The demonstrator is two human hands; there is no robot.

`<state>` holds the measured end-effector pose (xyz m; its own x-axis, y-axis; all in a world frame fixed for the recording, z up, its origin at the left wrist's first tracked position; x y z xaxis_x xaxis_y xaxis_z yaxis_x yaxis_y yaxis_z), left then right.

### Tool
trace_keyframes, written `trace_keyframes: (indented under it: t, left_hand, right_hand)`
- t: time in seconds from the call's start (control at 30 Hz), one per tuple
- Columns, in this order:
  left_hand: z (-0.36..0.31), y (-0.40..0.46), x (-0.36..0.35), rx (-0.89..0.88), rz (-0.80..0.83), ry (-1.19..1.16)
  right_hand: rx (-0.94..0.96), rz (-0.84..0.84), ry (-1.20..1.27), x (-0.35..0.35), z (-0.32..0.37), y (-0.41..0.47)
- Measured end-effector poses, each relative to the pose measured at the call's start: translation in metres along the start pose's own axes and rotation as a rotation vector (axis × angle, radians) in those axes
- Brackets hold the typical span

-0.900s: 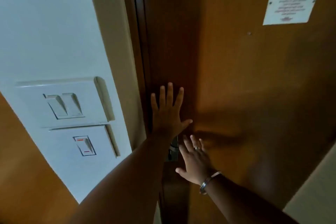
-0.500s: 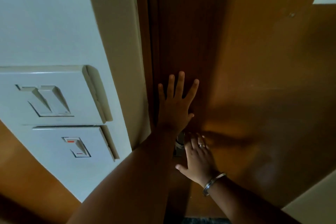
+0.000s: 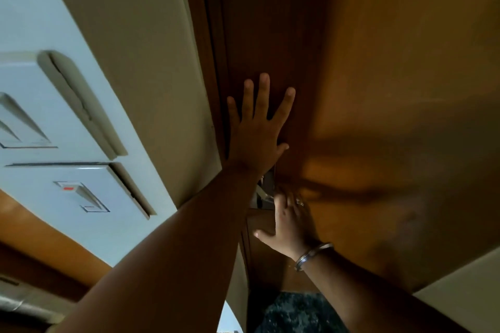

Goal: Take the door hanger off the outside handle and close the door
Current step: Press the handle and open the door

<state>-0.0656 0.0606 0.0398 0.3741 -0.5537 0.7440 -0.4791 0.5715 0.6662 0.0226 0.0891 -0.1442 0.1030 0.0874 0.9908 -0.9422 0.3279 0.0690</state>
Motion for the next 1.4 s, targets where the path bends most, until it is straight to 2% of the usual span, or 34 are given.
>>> trace_keyframes:
  t: [0.33, 0.57, 0.67, 0.97, 1.07, 1.2, 1.4]
  left_hand:
    - [-0.006, -0.009, 0.013, 0.064, 0.102, -0.024]
    - [-0.014, -0.025, 0.023, 0.048, 0.213, -0.115]
    - [-0.016, -0.033, 0.035, 0.037, 0.236, -0.117]
    - [-0.036, -0.067, 0.065, -0.037, 0.151, -0.122]
    - [-0.045, -0.086, 0.080, -0.137, 0.120, -0.124]
    - [-0.052, -0.121, 0.097, -0.377, 0.095, -0.062]
    - [-0.072, -0.169, 0.132, -0.555, 0.088, 0.003]
  right_hand:
    - [0.060, 0.106, -0.137, 0.027, 0.003, -0.011]
    - [0.159, 0.126, -0.495, 0.074, 0.010, -0.024]
    - [0.107, 0.151, -0.547, 0.067, 0.010, -0.044]
    - [-0.073, 0.031, -0.515, 0.062, 0.011, -0.099]
    - [-0.107, 0.040, -0.488, 0.064, 0.013, -0.122]
    - [-0.105, 0.027, -0.493, 0.068, 0.011, -0.155]
    - [-0.121, 0.019, -0.479, 0.076, 0.006, -0.213]
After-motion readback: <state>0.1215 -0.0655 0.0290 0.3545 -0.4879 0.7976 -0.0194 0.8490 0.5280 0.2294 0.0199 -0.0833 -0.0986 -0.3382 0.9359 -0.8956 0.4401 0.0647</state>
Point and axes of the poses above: each hand's wrist, its own y-axis towards the middle knuckle, its own x-axis out of the back of the hand, z = x × y, the point moved 8 cm from there along y, towards the middle knuckle, and after that the axes turned 15 degrees about -y, right-handed, at the moved point
